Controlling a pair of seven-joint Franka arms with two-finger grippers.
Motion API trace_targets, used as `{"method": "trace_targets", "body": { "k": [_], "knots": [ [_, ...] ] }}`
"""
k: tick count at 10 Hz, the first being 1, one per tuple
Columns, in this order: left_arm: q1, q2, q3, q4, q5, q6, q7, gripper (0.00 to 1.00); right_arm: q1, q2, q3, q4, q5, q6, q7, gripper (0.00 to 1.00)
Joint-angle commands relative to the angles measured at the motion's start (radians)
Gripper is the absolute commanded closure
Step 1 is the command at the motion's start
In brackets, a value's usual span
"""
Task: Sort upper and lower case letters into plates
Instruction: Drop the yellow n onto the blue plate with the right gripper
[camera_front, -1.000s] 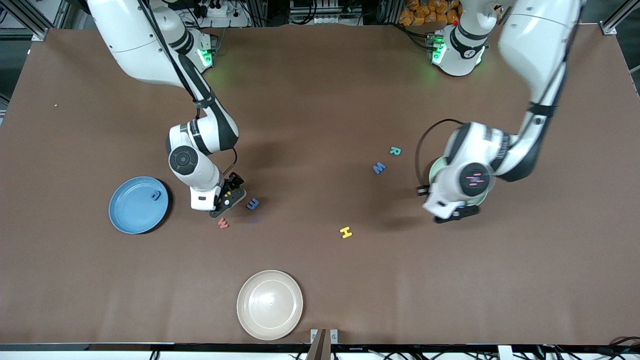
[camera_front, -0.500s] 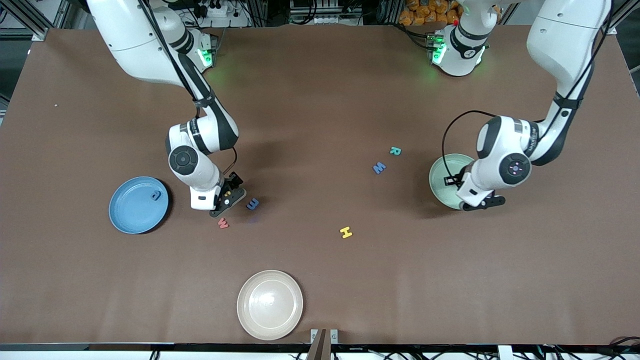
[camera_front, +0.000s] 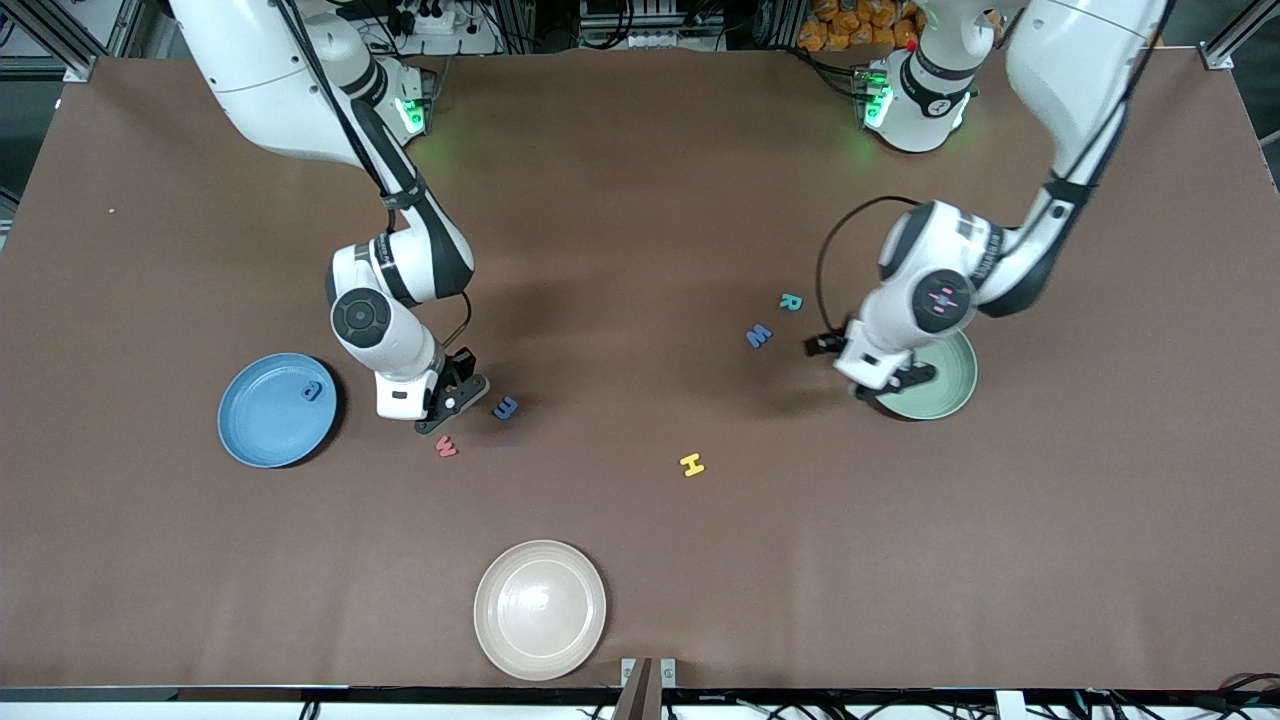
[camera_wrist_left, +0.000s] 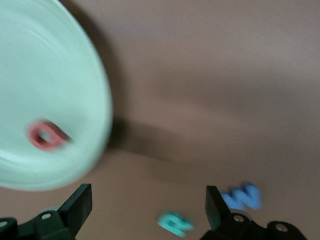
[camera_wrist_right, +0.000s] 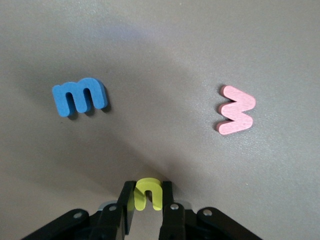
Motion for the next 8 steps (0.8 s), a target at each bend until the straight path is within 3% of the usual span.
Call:
{"method": "trace_targets", "body": {
  "k": [1,3,5,7,8],
  "knots": [
    [-0.013,0.004,-0.054,-0.063,-0.016,0.120,-0.076,0.00,-0.003,-0.076,-0.075,-0.018,-0.004,-0.061,-0.008,1.00],
    [-0.078,0.006,-0.053,-0.176,0.011,0.278,-0.078,0.00,-0.003,-0.109,-0.187,-0.009,-0.009,-0.103,-0.053,1.00],
    [-0.086,-0.002,-0.054,-0.227,0.158,0.286,-0.078,0.00,-0.014,-0.103,-0.309,0.017,-0.010,-0.106,-0.151,1.00],
    [-0.085,-0.011,-0.054,-0.241,0.222,0.285,-0.076,0.00,-0.071,-0.102,-0.321,0.031,-0.012,-0.118,-0.244,1.00],
    [-0.089,-0.016,-0.054,-0.244,0.226,0.280,-0.061,0.00,-0.097,-0.097,-0.321,0.038,-0.010,-0.118,-0.270,0.80]
  ]
}}
